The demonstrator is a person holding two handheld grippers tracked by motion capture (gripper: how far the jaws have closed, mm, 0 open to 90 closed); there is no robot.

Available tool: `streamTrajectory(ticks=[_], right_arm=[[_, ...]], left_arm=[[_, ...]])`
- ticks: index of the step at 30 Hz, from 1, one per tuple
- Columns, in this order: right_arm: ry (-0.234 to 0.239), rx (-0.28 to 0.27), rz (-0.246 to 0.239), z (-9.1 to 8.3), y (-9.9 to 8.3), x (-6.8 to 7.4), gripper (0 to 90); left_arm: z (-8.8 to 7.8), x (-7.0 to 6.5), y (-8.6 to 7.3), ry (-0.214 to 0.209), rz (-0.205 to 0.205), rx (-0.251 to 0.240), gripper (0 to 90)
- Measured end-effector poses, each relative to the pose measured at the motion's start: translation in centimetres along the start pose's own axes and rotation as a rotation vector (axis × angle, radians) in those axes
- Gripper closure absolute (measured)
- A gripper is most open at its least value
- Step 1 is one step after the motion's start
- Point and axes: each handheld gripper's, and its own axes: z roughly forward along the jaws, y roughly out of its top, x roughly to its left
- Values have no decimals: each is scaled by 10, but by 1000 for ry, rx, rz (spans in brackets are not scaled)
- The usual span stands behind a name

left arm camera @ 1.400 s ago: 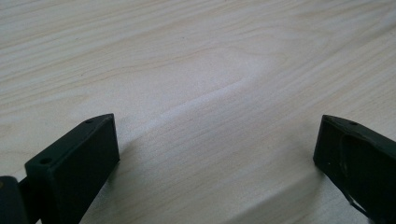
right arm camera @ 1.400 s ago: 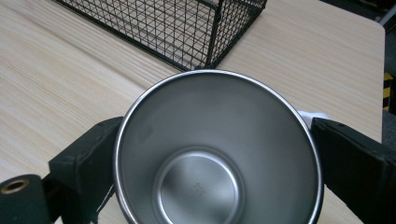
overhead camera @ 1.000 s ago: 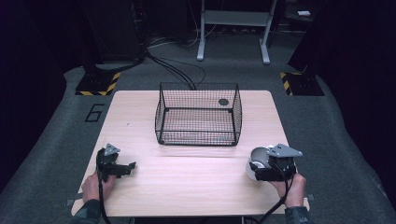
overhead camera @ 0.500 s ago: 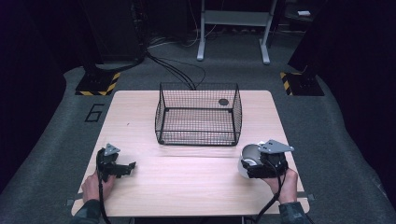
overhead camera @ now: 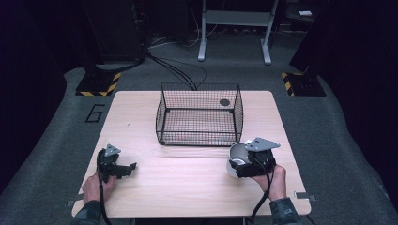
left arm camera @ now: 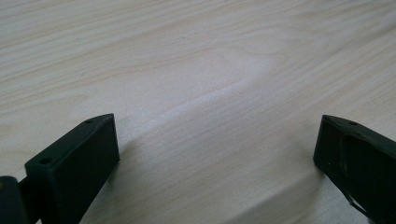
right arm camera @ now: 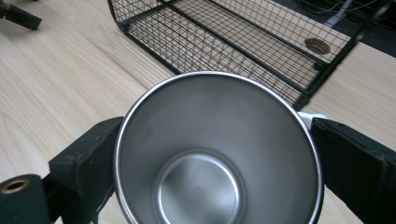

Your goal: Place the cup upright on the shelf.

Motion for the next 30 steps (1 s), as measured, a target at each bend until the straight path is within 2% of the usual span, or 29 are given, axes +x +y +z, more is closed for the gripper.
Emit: streamTrajectory(ticks=[7, 9, 13, 15, 17, 20, 30], right_arm=[[42, 3, -25, 12, 9, 8, 58], [38, 6, -19, 13, 10, 10, 58], [62, 2, -21, 19, 16, 14, 58], [70, 3, -37, 22, 19, 15, 58], [73, 3, -29, 24, 21, 17, 58], [97, 7, -45, 31, 27, 21, 58], [124, -5, -77, 44, 42, 30, 58]], left_arm=[[0, 0, 0, 0, 0, 0, 1], [0, 0, 0, 0, 0, 0, 1], [0, 0, 0, 0, 0, 0, 1], [0, 0, 0, 0, 0, 0, 1], [0, 0, 0, 0, 0, 0, 0], [0, 0, 0, 0, 0, 0, 1], [0, 0, 0, 0, 0, 0, 1]])
